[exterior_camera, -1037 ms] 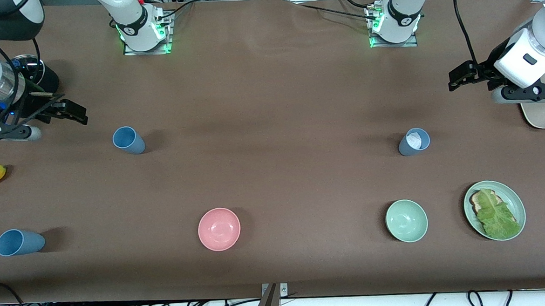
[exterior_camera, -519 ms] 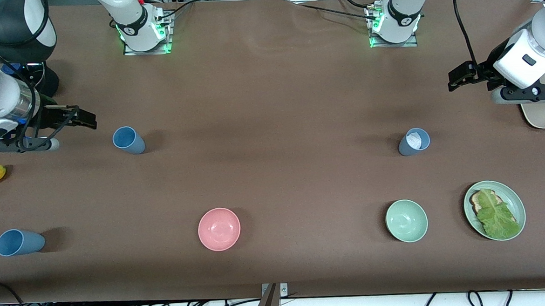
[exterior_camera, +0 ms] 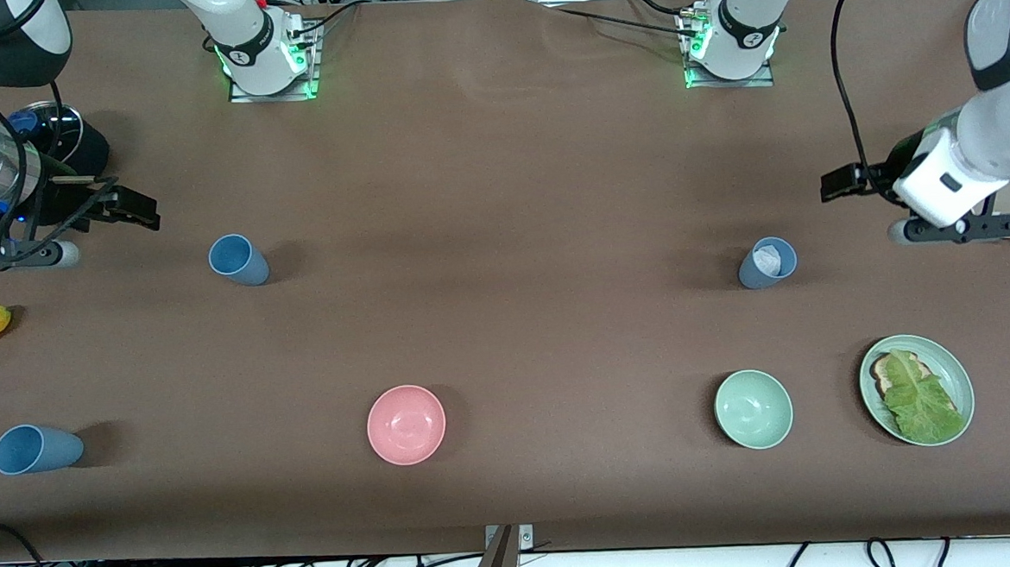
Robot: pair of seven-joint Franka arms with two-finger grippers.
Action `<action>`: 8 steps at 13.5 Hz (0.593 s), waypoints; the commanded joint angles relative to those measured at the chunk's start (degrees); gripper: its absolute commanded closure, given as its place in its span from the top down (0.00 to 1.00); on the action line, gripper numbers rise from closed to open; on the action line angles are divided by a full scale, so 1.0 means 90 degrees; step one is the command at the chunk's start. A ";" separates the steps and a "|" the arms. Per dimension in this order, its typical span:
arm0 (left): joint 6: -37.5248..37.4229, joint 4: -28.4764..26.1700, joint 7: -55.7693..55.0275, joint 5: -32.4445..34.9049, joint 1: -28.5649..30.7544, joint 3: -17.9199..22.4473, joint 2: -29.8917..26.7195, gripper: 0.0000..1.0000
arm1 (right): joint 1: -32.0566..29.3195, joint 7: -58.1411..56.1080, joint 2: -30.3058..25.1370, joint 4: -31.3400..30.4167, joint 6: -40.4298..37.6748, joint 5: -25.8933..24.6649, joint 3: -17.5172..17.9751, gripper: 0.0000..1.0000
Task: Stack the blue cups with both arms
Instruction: 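Move the left gripper to a blue cup while the right gripper reaches another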
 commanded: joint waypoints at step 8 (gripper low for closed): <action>0.2543 -0.1584 0.0050 0.1181 0.0001 -0.0242 0.0497 1.00 | 0.0001 0.0010 0.0008 0.0147 -0.0177 0.0058 -0.0021 1.00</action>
